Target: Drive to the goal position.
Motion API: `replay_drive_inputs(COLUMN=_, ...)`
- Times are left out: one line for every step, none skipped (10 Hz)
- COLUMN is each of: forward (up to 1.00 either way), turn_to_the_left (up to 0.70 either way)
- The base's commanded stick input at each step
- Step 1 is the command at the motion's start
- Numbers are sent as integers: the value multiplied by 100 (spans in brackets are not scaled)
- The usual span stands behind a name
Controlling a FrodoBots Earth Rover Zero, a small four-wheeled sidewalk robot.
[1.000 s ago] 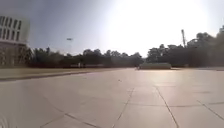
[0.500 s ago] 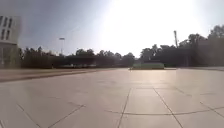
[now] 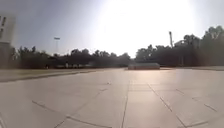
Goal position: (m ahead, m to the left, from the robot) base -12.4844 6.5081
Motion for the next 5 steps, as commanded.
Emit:
replay_drive_inputs(forward=70, turn_to_the_left=0)
replay_drive_inputs(forward=70, turn_to_the_left=2)
replay_drive_inputs(forward=70, turn_to_the_left=0)
replay_drive_inputs(forward=70, turn_to_the_left=0)
replay_drive_inputs(forward=70, turn_to_the_left=0)
